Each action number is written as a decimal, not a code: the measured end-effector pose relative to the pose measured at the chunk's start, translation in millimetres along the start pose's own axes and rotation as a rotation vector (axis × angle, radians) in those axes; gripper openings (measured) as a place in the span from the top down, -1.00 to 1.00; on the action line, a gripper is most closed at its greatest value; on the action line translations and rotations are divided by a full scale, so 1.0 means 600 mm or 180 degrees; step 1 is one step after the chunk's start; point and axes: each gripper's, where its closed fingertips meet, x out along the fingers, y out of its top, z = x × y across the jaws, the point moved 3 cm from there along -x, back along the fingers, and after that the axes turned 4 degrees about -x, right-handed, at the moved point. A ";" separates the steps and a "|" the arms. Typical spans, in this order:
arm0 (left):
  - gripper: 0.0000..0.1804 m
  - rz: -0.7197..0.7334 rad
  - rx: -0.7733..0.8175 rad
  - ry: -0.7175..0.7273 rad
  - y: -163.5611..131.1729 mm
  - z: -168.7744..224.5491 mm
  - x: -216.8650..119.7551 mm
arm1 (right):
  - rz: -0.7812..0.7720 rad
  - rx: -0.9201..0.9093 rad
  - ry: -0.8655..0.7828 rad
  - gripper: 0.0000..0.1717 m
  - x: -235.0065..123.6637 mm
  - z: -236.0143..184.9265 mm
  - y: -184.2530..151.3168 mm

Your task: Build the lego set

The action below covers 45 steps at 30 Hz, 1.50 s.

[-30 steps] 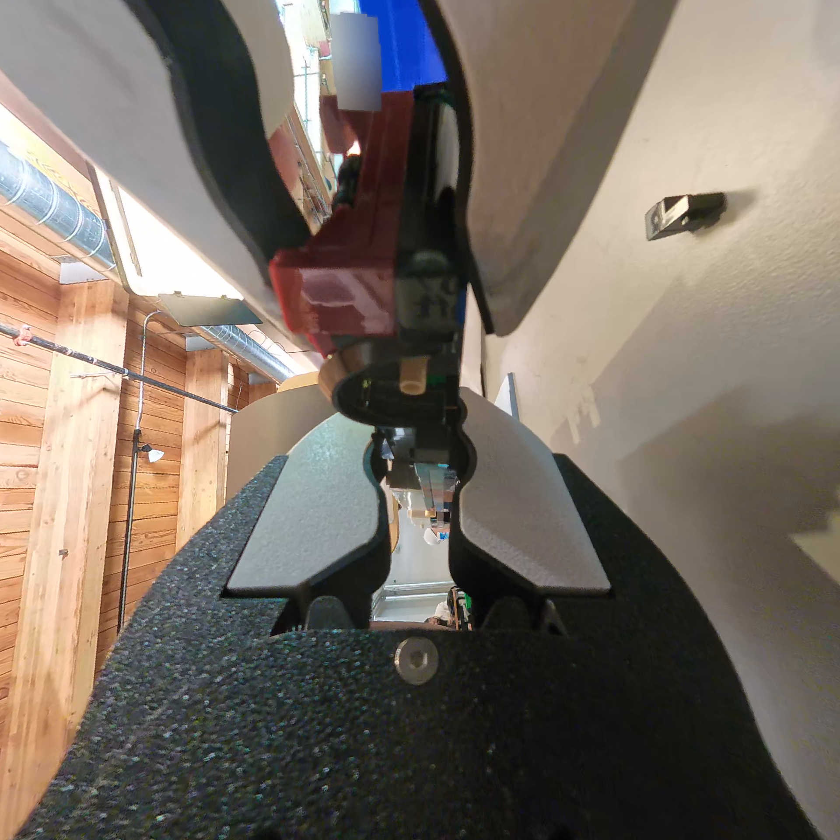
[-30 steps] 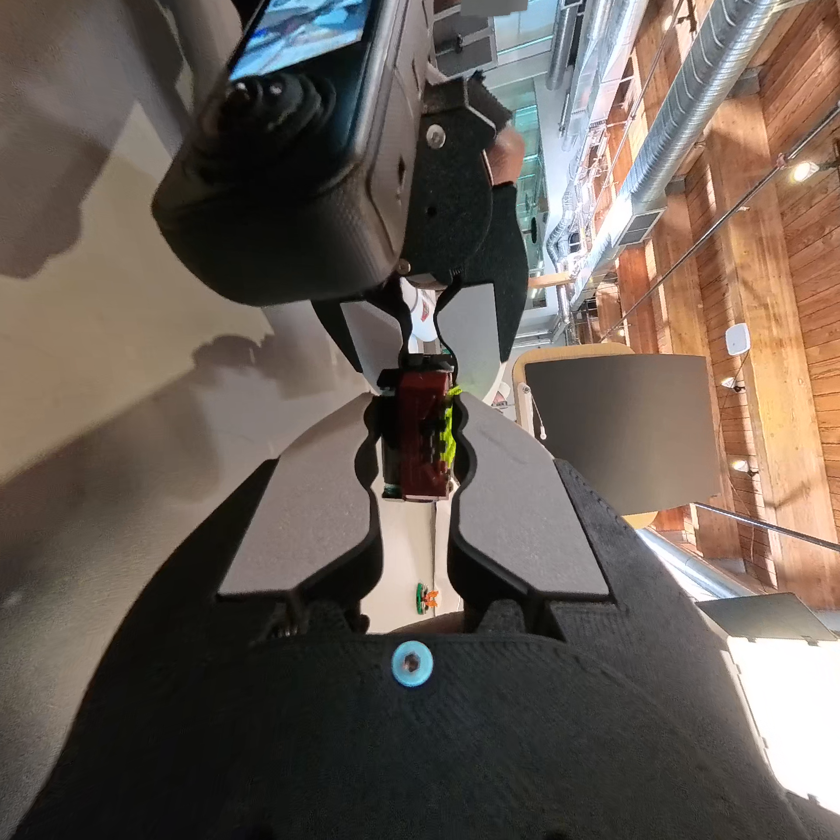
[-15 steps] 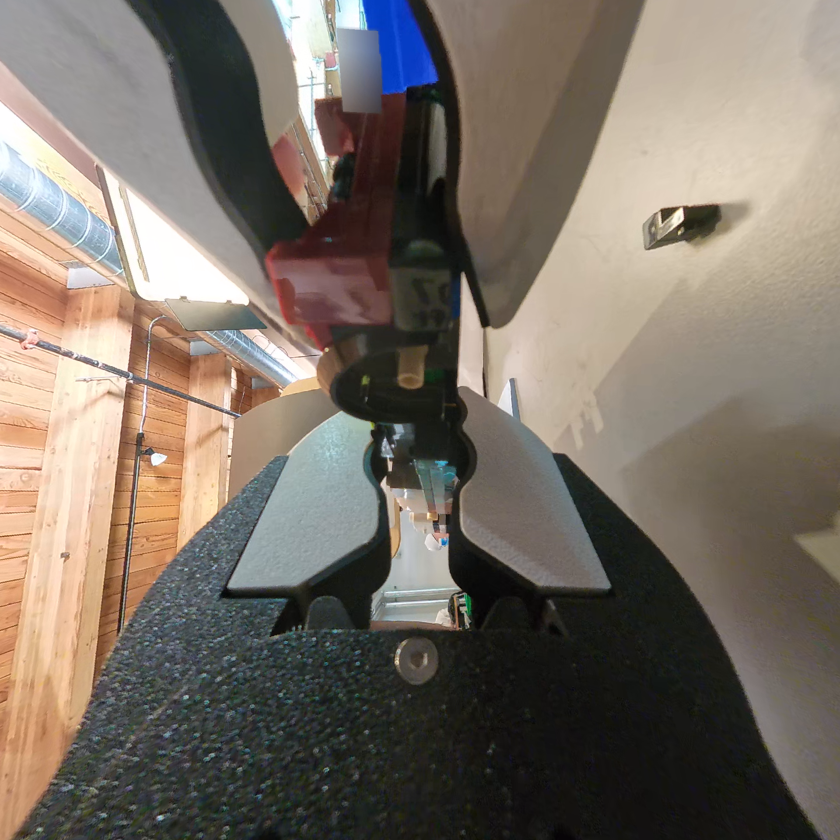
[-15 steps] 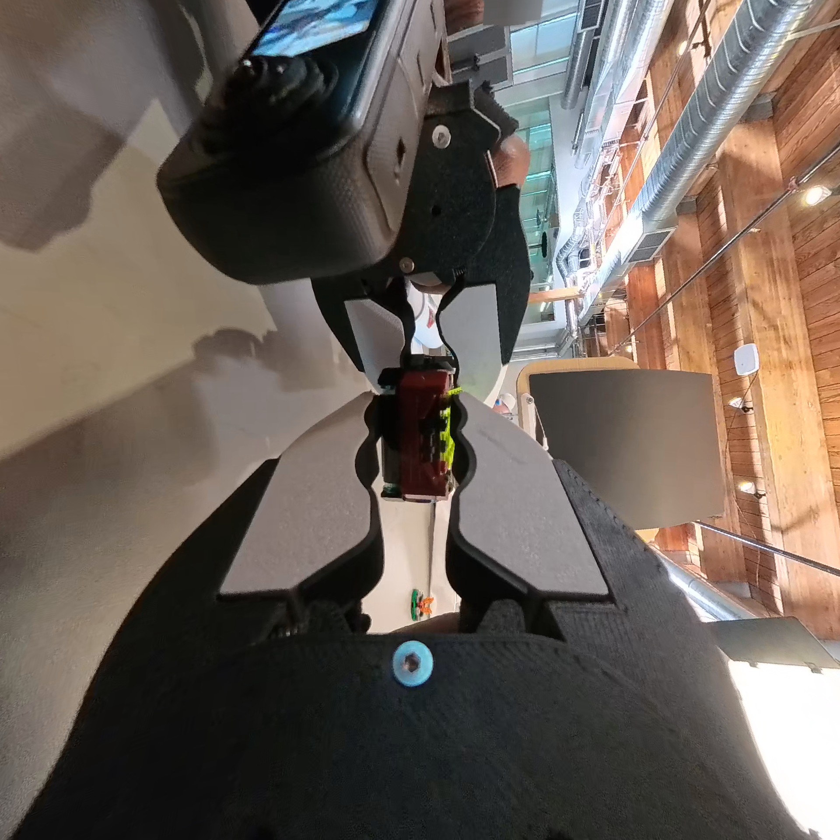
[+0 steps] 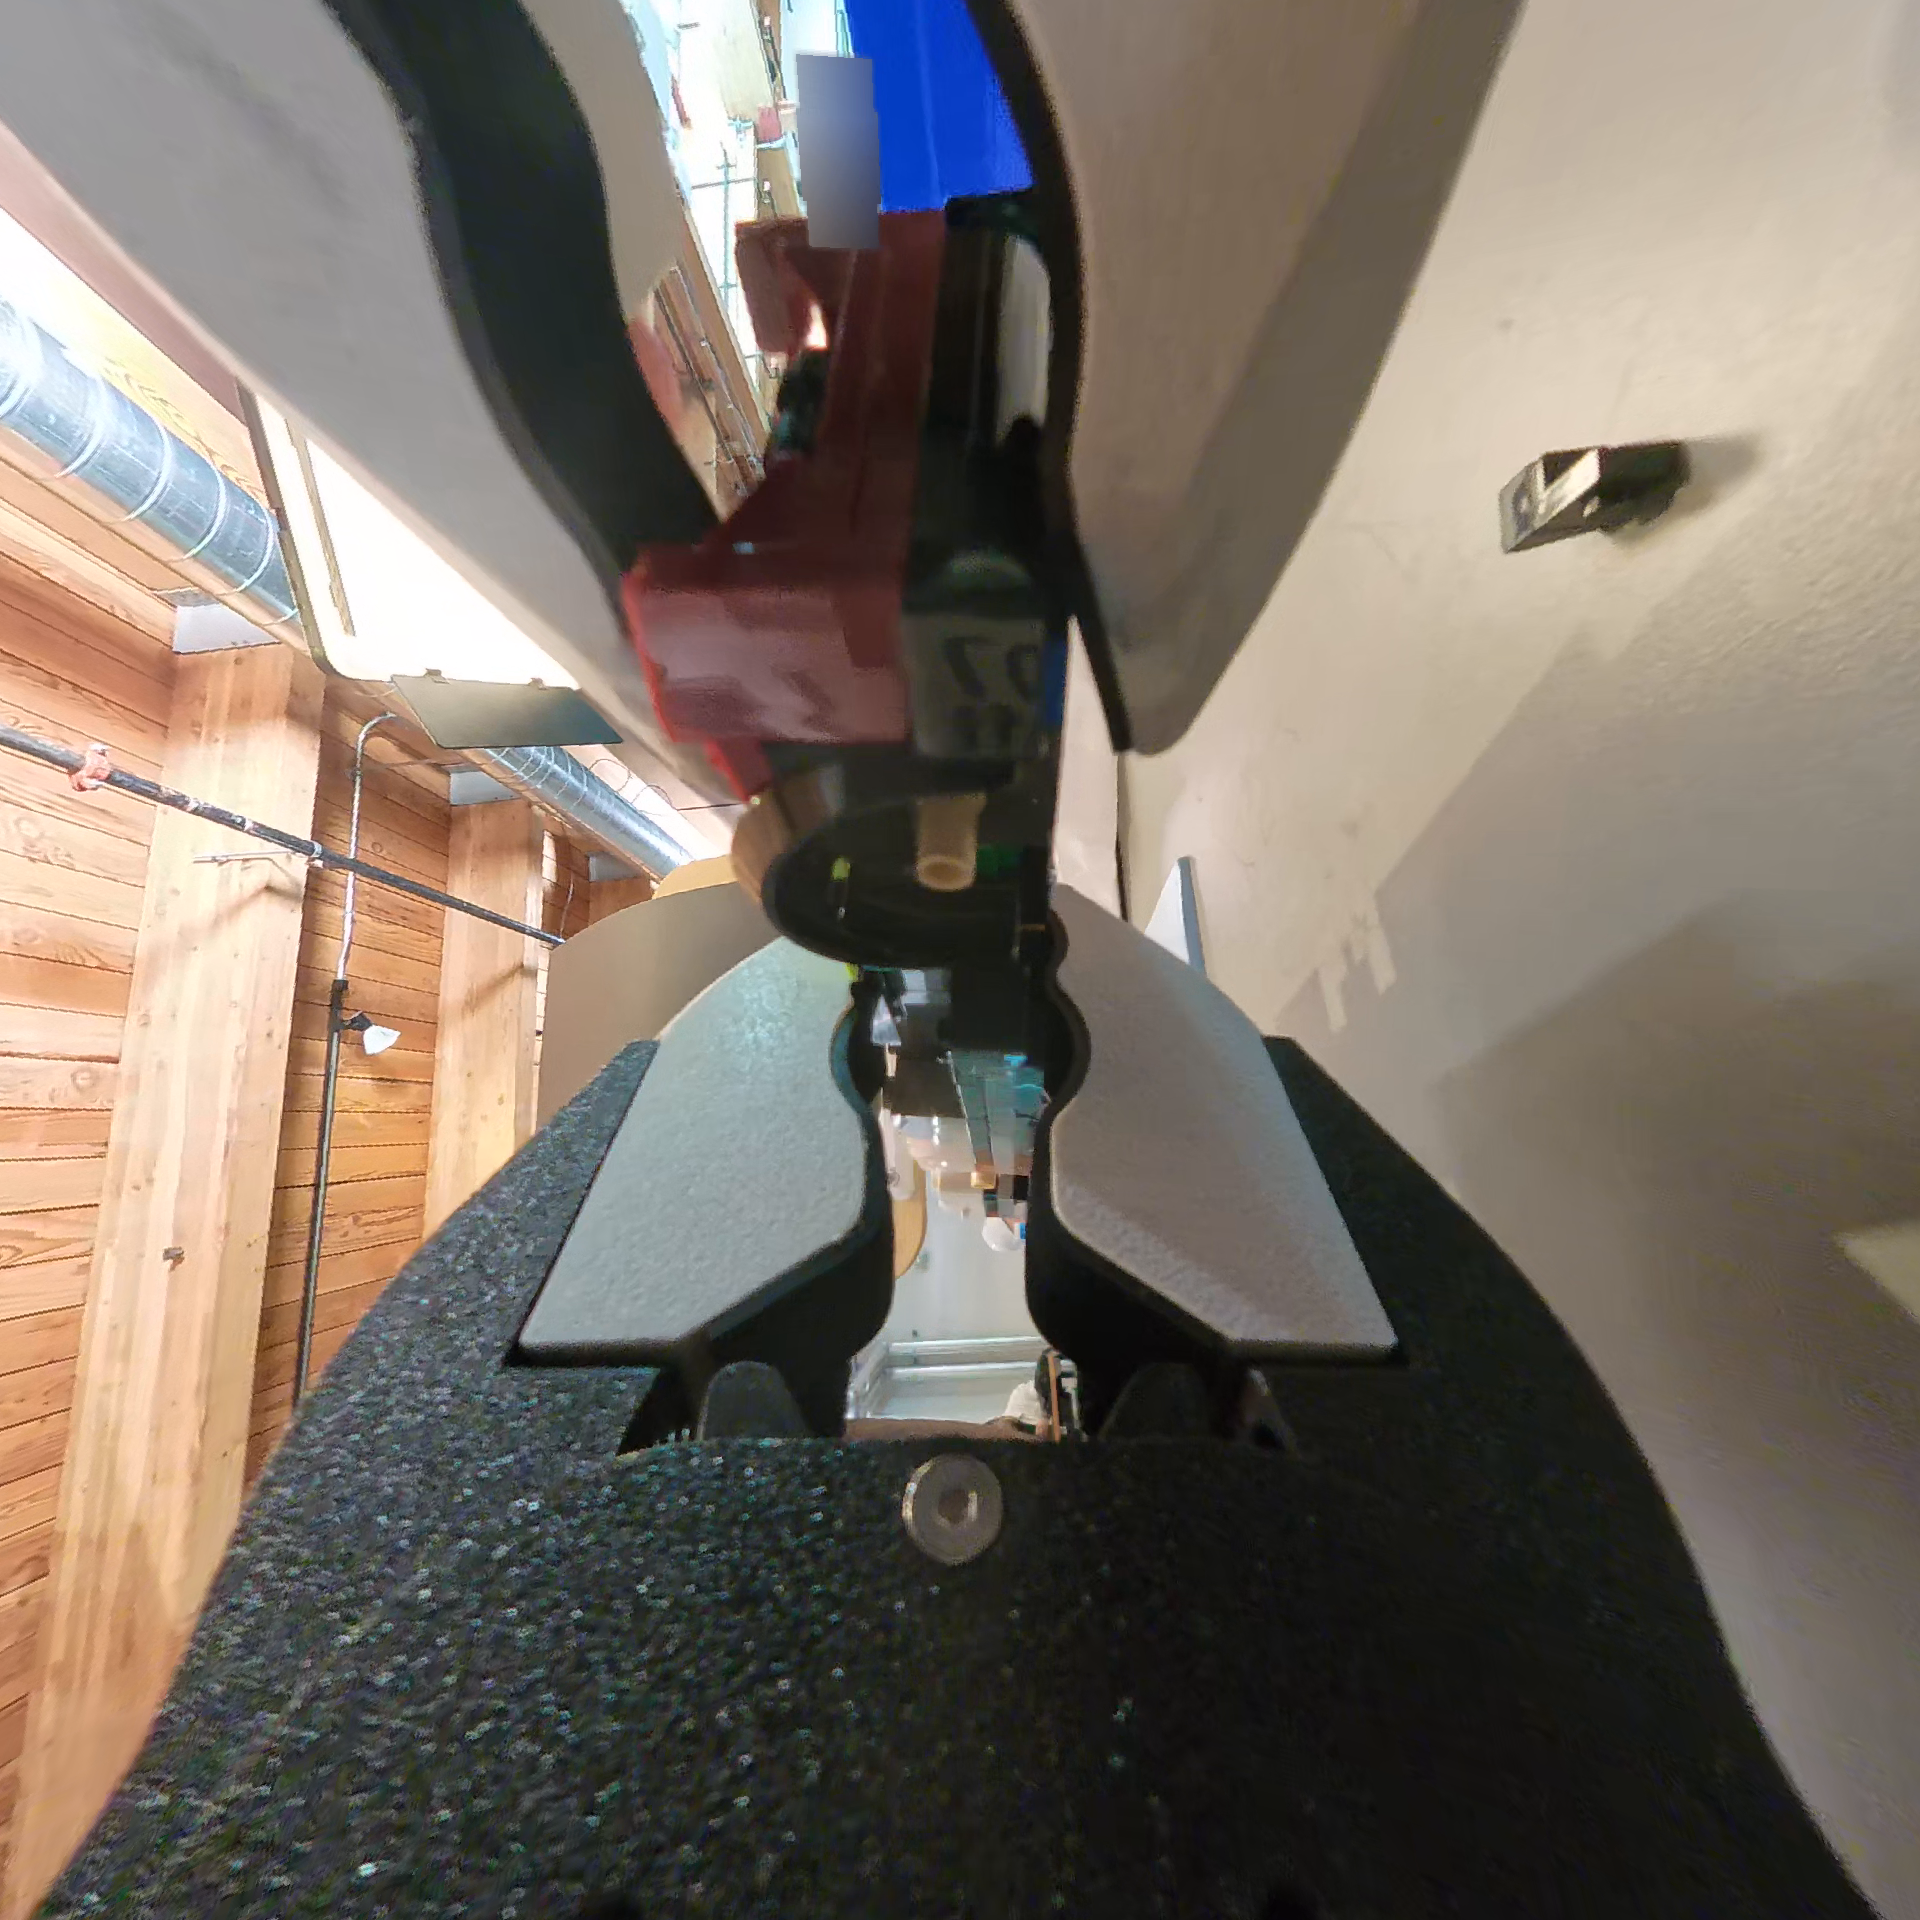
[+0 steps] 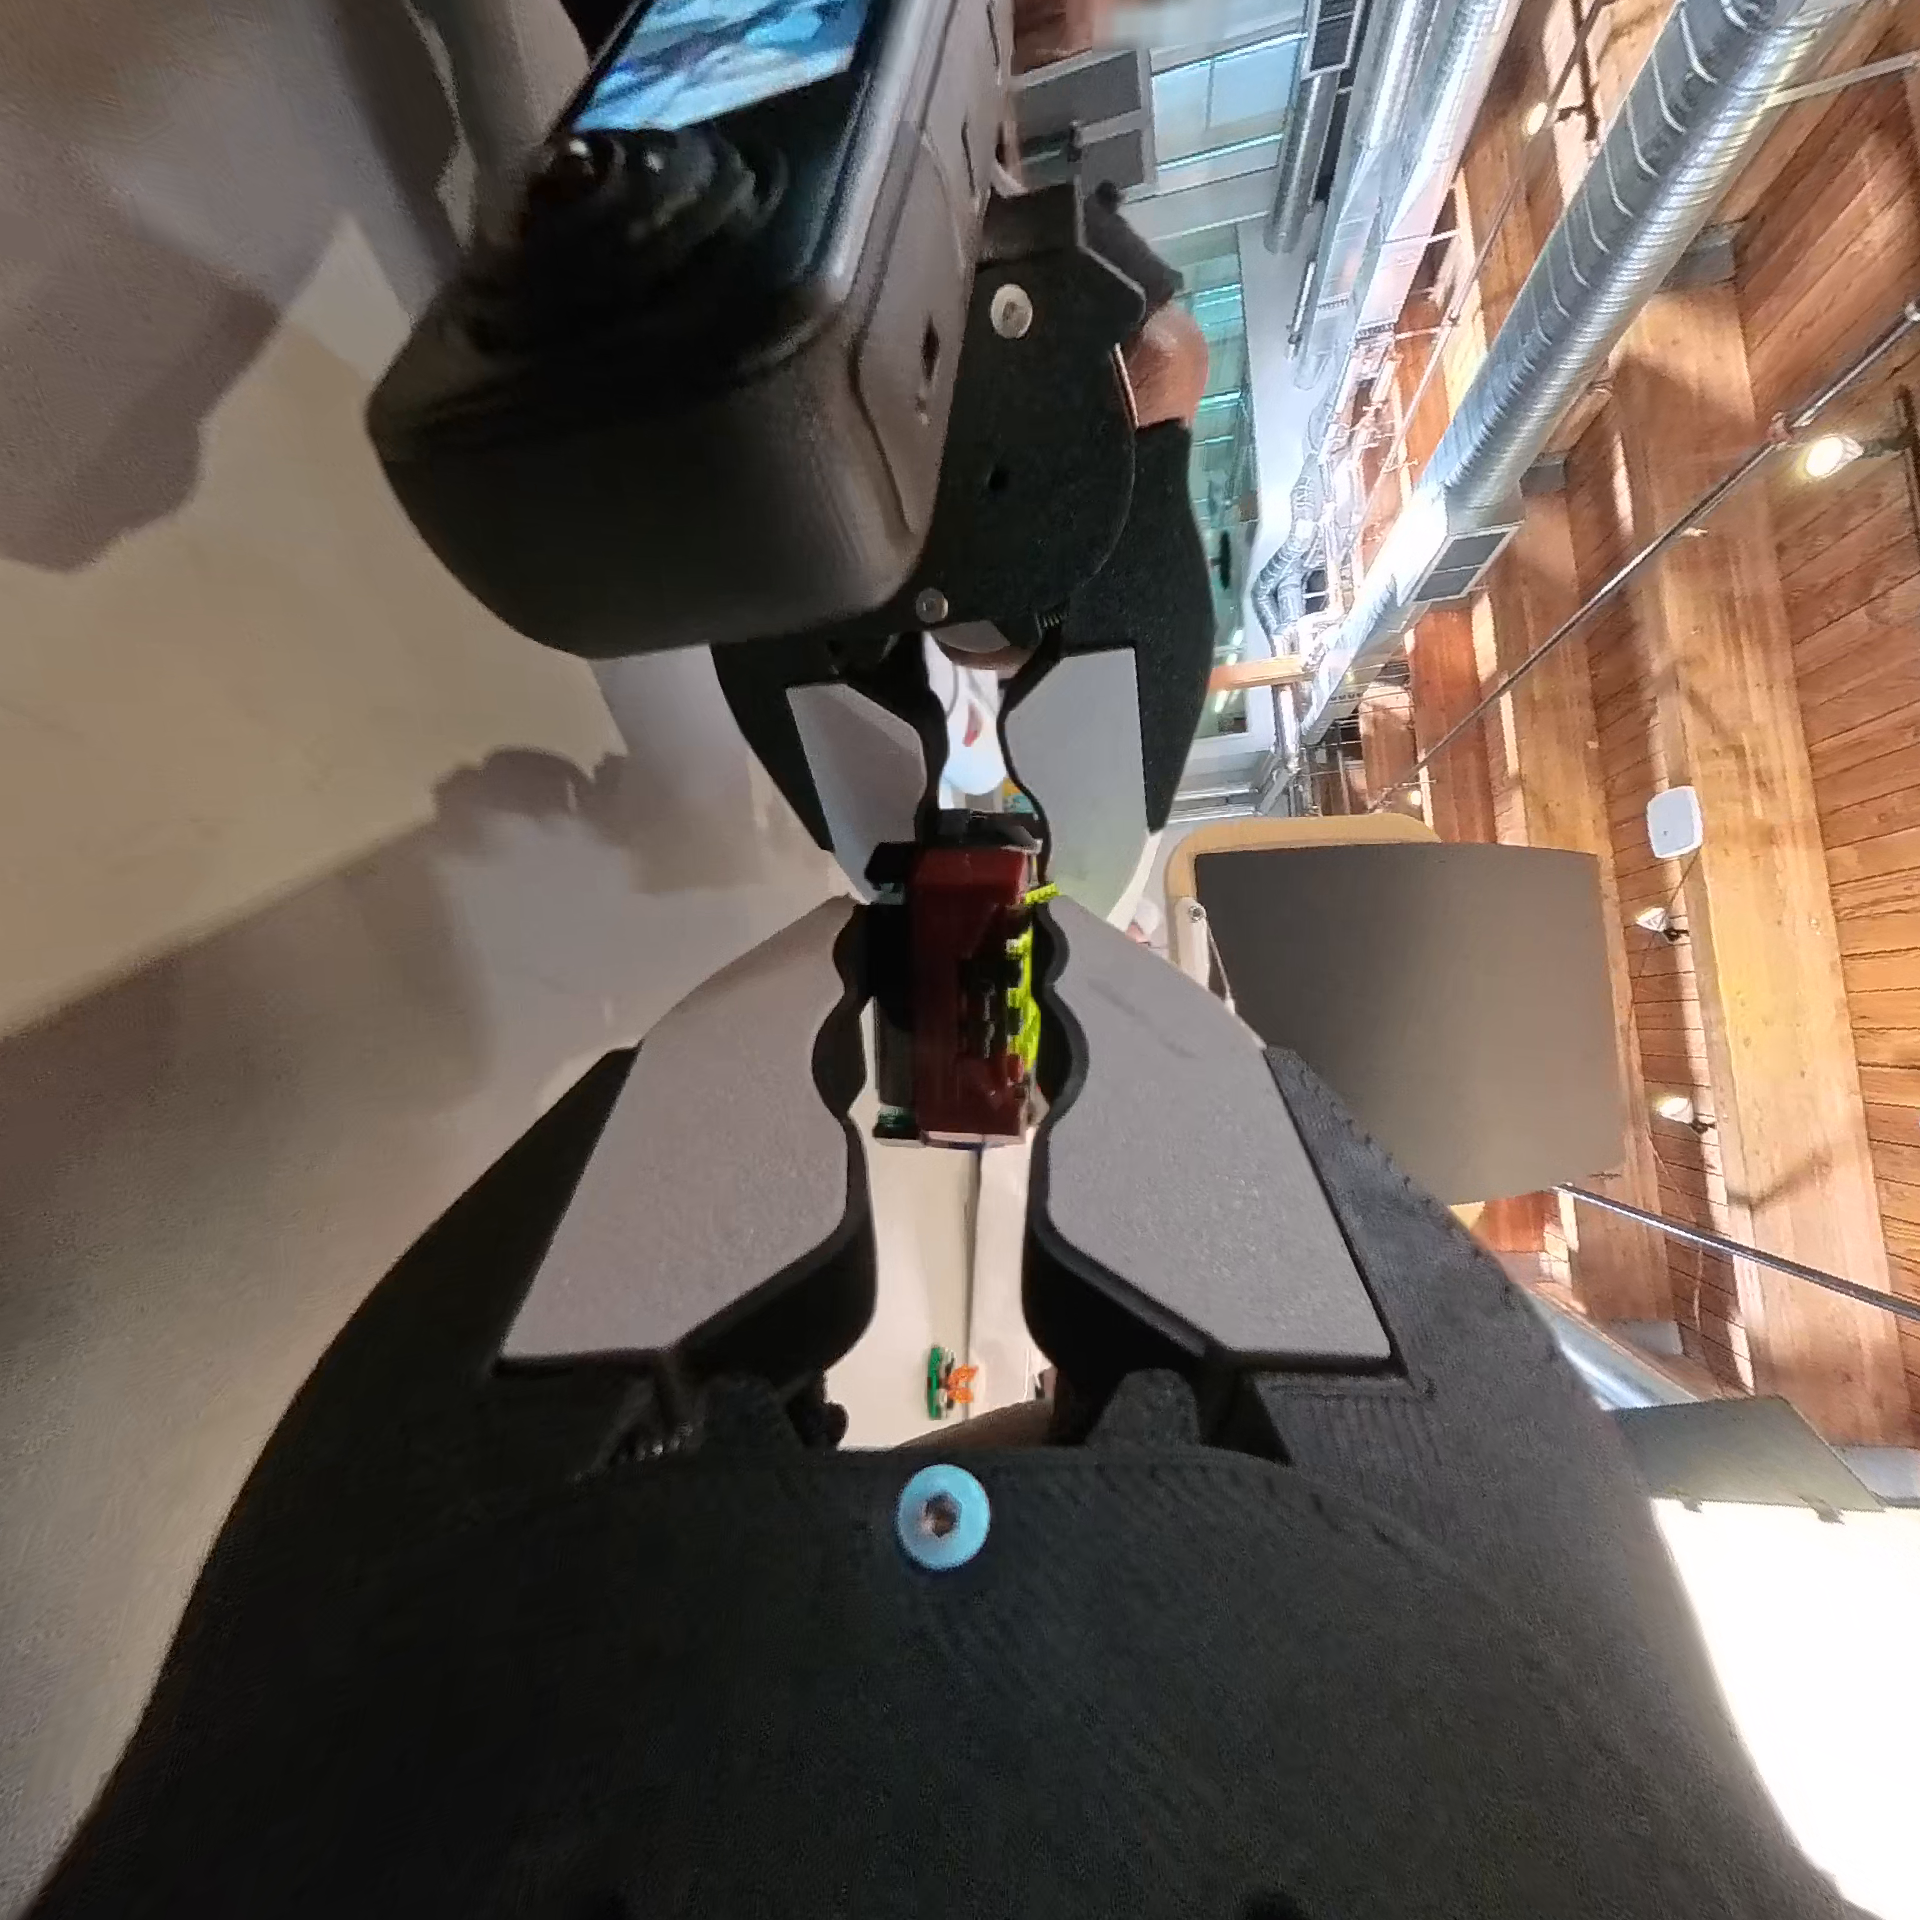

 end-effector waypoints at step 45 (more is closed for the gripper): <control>0.72 0.1203 -0.2221 -0.0078 -0.016 -0.064 -0.038 | 0.1598 0.1258 0.0275 0.45 0.008 0.109 -0.034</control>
